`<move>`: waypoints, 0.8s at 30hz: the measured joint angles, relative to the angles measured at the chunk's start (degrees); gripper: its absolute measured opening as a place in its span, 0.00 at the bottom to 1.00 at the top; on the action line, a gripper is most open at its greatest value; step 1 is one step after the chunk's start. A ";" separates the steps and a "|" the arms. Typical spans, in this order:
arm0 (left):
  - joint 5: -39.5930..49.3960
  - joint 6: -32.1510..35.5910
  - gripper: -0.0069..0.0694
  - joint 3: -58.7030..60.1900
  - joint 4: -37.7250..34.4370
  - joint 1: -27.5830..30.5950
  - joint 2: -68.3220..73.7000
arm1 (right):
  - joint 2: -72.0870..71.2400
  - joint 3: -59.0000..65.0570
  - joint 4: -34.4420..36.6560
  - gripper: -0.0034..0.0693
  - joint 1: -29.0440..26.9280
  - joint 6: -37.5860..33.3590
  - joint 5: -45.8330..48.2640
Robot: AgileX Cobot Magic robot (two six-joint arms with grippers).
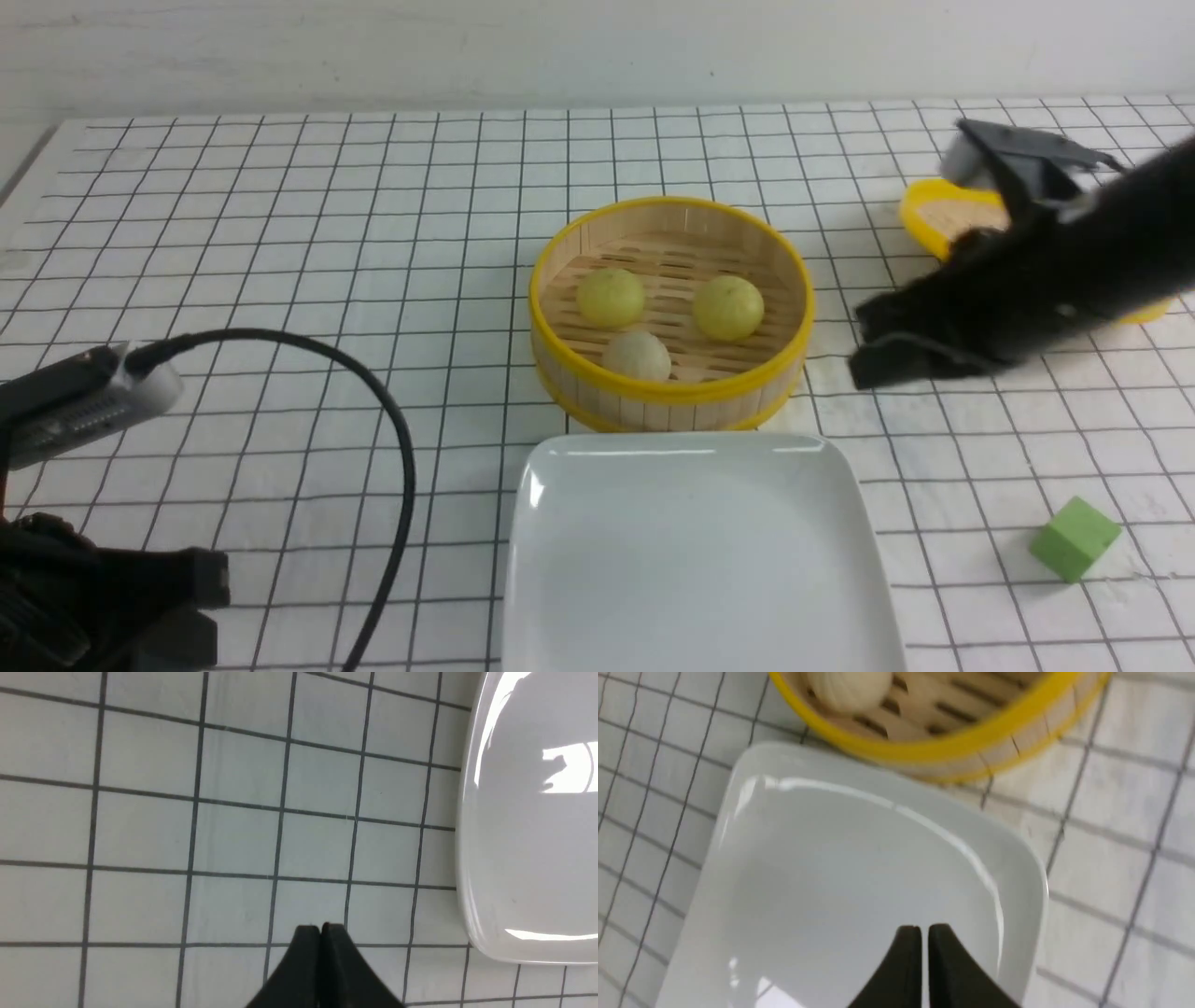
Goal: Put the steamed buns into the plate on the white-black tablecloth.
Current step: 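Reach toward a bun in the bamboo steamer with the right gripper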
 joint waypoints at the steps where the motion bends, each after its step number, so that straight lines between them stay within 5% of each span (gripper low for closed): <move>1: 0.01 0.00 0.11 0.00 0.15 0.00 0.00 | 1.70 -2.30 -1.20 0.16 0.72 1.03 -0.43; 10: 0.05 0.00 0.13 0.00 0.55 0.00 0.00 | 22.65 -22.50 -17.67 0.54 2.40 12.26 -4.21; 15: 0.05 0.00 0.14 0.00 0.55 0.00 0.00 | 27.54 -25.25 -18.22 0.61 2.40 12.46 -7.03; 17: 0.05 0.00 0.14 0.00 0.55 0.00 0.00 | 28.73 -25.33 -18.22 0.57 2.40 12.53 -7.90; 21: 0.33 0.10 0.15 0.00 0.70 0.00 0.00 | 27.89 -25.56 -17.76 0.17 2.40 12.65 -7.21; 24: 0.44 0.10 0.16 0.00 0.80 0.00 0.00 | 24.68 -25.56 -17.54 0.07 2.40 12.11 -3.88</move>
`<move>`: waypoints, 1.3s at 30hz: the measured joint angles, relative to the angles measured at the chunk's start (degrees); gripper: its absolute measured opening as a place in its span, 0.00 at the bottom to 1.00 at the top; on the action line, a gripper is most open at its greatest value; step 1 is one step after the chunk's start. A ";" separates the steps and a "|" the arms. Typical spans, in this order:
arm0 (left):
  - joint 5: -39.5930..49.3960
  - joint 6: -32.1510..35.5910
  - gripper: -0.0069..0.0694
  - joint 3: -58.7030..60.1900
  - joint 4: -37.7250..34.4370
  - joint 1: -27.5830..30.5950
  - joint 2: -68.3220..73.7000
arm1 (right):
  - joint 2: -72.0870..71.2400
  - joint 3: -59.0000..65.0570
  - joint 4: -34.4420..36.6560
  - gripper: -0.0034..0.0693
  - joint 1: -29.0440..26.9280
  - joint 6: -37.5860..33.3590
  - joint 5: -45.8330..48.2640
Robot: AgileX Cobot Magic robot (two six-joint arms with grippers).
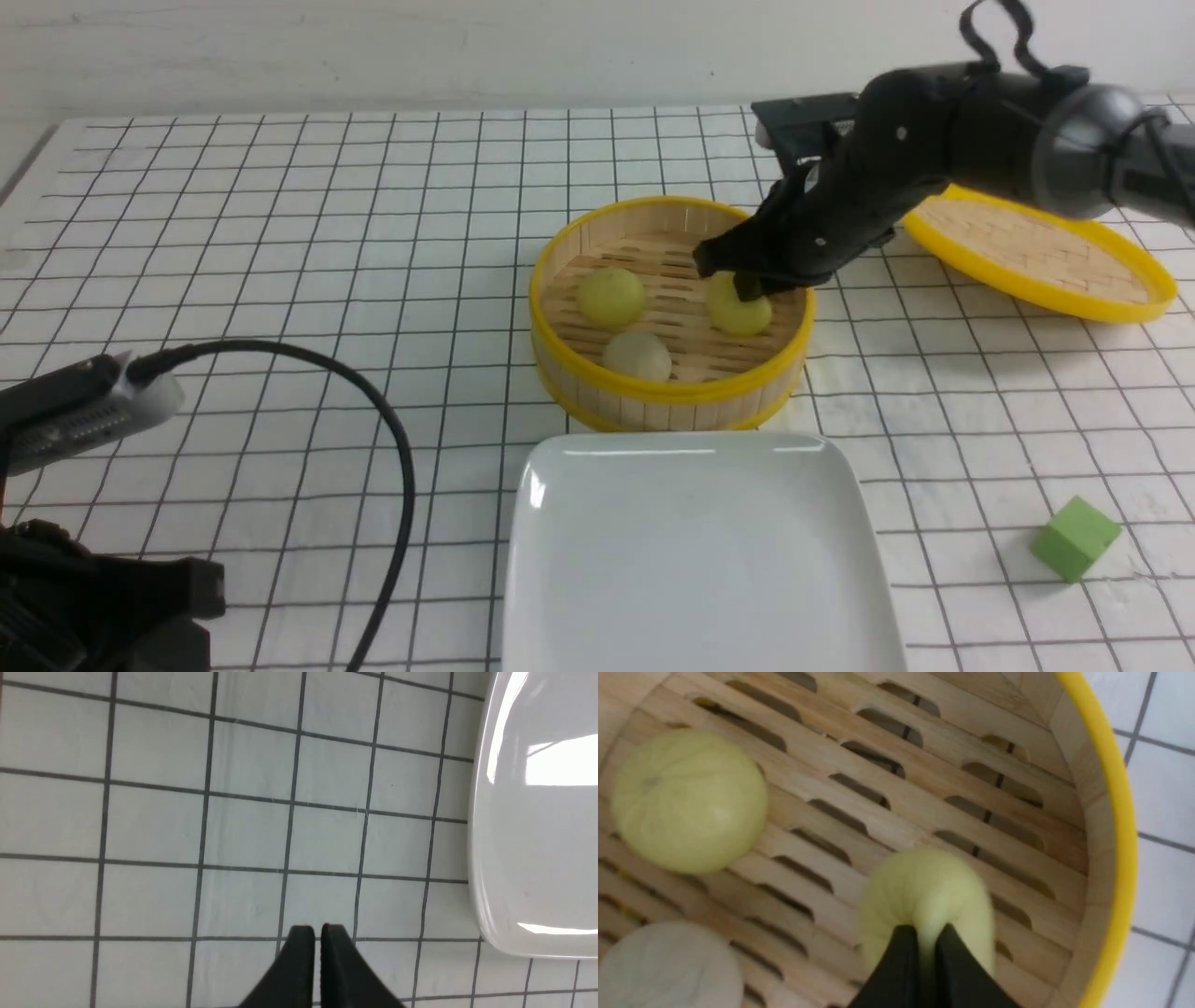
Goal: Put the steamed buns into the plate on the white-black tablecloth.
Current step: 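Reach toward a bun in the bamboo steamer with the right gripper, then move the steamed bun from the bamboo steamer onto the white plate with the right gripper, then reach into the bamboo steamer and grasp a bun with the left gripper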
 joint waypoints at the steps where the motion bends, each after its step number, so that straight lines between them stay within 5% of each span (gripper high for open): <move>1: 0.00 0.00 0.16 0.00 0.00 0.00 0.00 | -1.69 0.05 0.00 0.07 0.00 -0.33 1.65; 8: -0.50 0.02 0.16 0.00 0.17 0.00 0.00 | -22.27 8.21 5.63 0.07 0.49 -1.72 14.72; 15: -0.99 0.02 0.19 0.00 0.24 0.00 0.00 | -27.58 32.11 11.46 0.08 5.86 0.64 3.92; 17: -1.06 0.07 0.20 0.00 0.17 0.00 0.00 | -25.98 41.61 11.83 0.15 8.31 1.69 -8.71; 21: -1.31 -0.91 0.23 0.00 -0.72 0.00 0.00 | -24.28 44.86 11.90 0.31 8.59 1.95 -15.37; 22: -1.84 -1.78 0.26 0.00 -1.29 0.00 0.00 | -23.44 45.44 12.17 0.42 8.59 2.27 -17.92; 26: -3.81 -3.27 0.36 0.00 -1.84 0.00 0.00 | -23.57 44.51 11.84 0.74 8.31 3.12 -18.19; 28: -3.91 -3.66 0.41 0.00 -2.31 0.00 0.00 | -24.93 42.92 9.61 0.82 7.37 3.12 -14.40; 32: -1.83 -3.84 0.45 -2.15 -6.11 0.00 0.89 | -31.44 37.80 1.98 0.76 4.23 3.31 -3.44; 36: 0.16 -0.19 0.39 -7.06 -11.19 0.00 3.80 | -41.01 34.02 -4.97 0.50 1.02 3.34 7.94; 39: 2.09 3.84 0.28 -11.77 -12.97 0.00 8.00 | -50.17 33.80 -9.50 0.21 -0.80 3.38 16.62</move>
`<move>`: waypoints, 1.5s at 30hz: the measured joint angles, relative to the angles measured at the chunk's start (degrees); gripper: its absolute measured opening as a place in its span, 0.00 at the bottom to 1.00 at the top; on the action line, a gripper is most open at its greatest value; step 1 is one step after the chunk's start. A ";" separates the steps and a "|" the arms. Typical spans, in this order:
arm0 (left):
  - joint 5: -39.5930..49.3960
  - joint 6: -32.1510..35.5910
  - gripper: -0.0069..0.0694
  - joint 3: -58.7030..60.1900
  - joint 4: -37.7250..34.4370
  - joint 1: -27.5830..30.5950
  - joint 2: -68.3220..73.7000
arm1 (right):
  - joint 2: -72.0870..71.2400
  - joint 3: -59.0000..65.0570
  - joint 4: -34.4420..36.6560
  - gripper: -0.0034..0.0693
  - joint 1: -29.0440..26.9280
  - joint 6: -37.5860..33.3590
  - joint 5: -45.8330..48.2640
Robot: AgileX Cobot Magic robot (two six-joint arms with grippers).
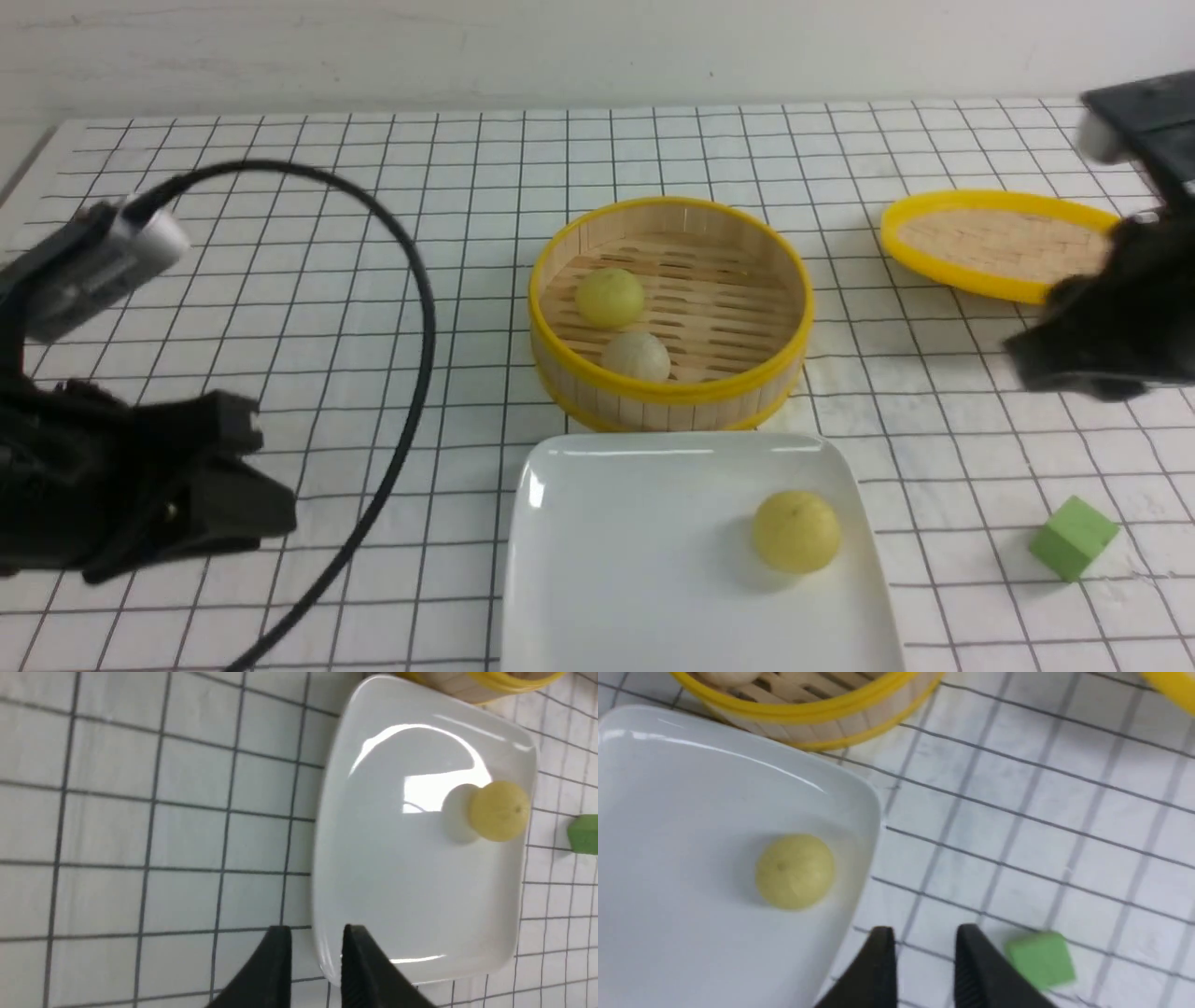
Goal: Put the steamed buns into the plate on the white-black tablecloth.
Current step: 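Reach into the bamboo steamer and grasp a bun with the left gripper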
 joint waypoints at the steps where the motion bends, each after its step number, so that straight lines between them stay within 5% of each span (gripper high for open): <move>1: 0.80 0.88 0.24 -1.44 -0.14 0.00 2.09 | -3.13 0.58 -1.00 0.11 -0.49 0.18 2.78; 5: 1.92 1.61 0.13 -5.64 0.48 -1.76 8.57 | -14.39 4.85 -2.25 0.03 -0.91 1.71 7.18; 11: -3.18 0.97 0.12 -14.42 2.68 -14.62 20.53 | -30.68 15.64 -2.68 0.03 -0.91 2.92 4.27; 18: -8.11 -10.01 0.37 -31.04 11.53 -25.94 36.29 | -36.72 24.04 -3.07 0.03 -0.91 2.94 2.19; 24: -12.04 -12.38 0.59 -46.20 19.09 -31.21 49.41 | -36.78 28.90 -3.07 0.03 -0.91 3.13 -1.02; 31: -12.09 -11.09 0.62 -54.83 26.89 -32.52 60.07 | -36.78 31.48 -3.07 0.04 -0.91 3.18 -2.45; 39: -12.40 -11.50 0.50 -55.55 29.80 -32.52 64.58 | -36.78 31.60 -3.07 0.05 -0.91 3.18 -4.62; 42: -12.96 -14.62 0.25 -55.56 29.92 -32.52 64.98 | -36.78 31.60 -3.11 0.05 -0.91 3.18 -4.80; 45: -12.38 -15.33 0.15 -55.68 30.04 -32.52 64.20 | -36.78 31.60 -3.11 0.05 -0.91 3.18 -4.80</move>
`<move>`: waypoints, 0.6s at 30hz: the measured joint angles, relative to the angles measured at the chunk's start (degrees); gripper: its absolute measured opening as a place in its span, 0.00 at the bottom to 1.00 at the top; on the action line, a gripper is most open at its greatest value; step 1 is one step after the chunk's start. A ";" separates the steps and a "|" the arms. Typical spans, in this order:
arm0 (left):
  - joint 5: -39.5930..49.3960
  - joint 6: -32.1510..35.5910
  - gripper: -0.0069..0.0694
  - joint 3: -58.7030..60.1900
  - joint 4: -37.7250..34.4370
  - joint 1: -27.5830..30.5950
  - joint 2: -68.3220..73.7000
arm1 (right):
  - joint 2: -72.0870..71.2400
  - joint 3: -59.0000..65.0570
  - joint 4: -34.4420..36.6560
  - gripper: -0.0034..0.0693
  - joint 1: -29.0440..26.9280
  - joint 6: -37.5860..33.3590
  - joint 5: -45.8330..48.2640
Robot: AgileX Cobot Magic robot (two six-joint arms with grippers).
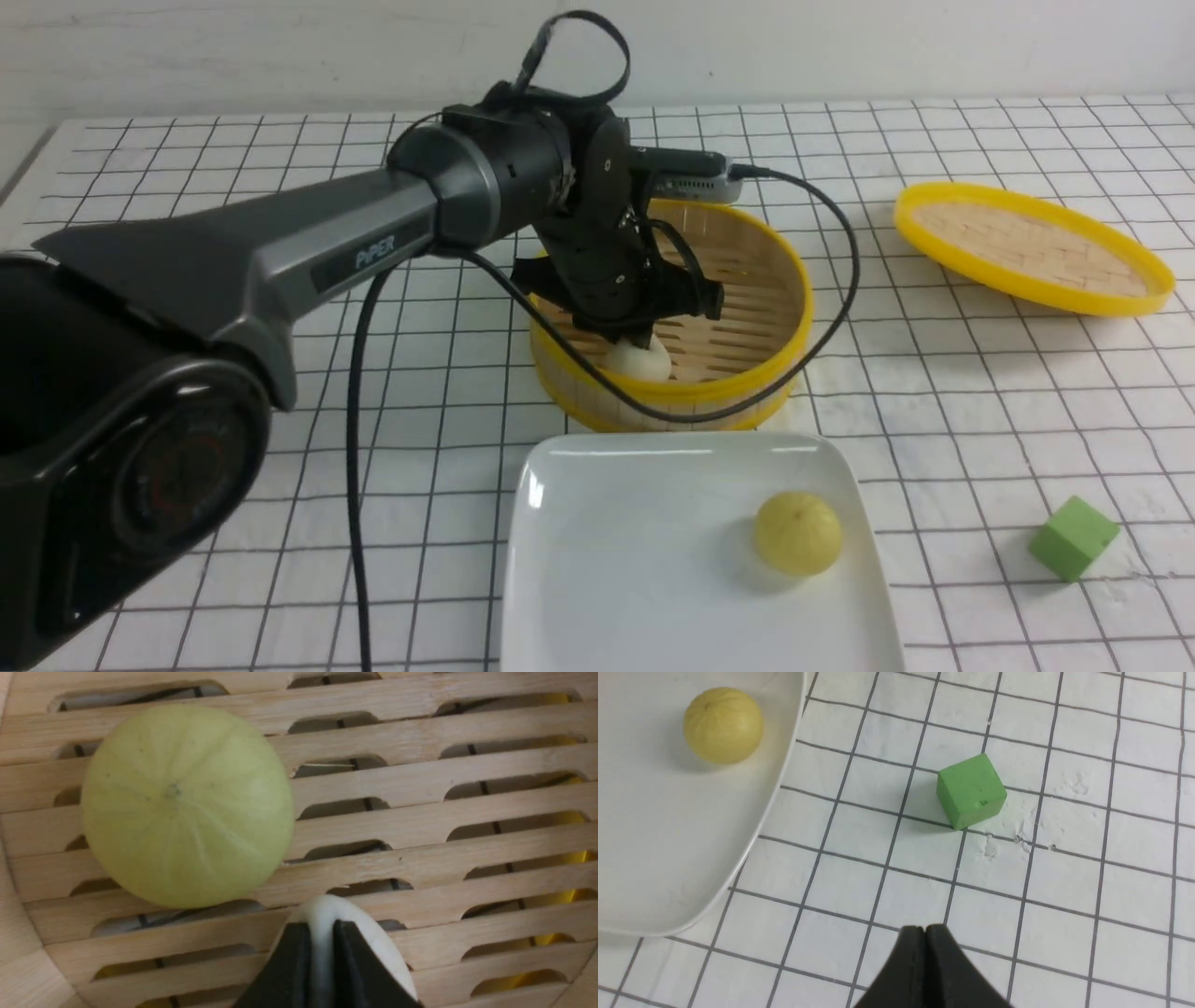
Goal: Put the steamed buns into the plate on the white-black tablecloth.
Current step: 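Reach into the bamboo steamer and grasp a bun with the left gripper, then carry the bun from the bamboo steamer to the plate with the left gripper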
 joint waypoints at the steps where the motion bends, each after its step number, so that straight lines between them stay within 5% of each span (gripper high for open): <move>1: 1.76 -0.01 0.13 -0.62 0.00 0.00 -1.67 | 0.00 0.00 0.00 0.05 0.00 0.00 0.00; 18: 24.39 5.18 0.13 -1.85 -1.57 0.00 -26.75 | -0.01 0.00 0.00 0.06 0.00 0.00 0.12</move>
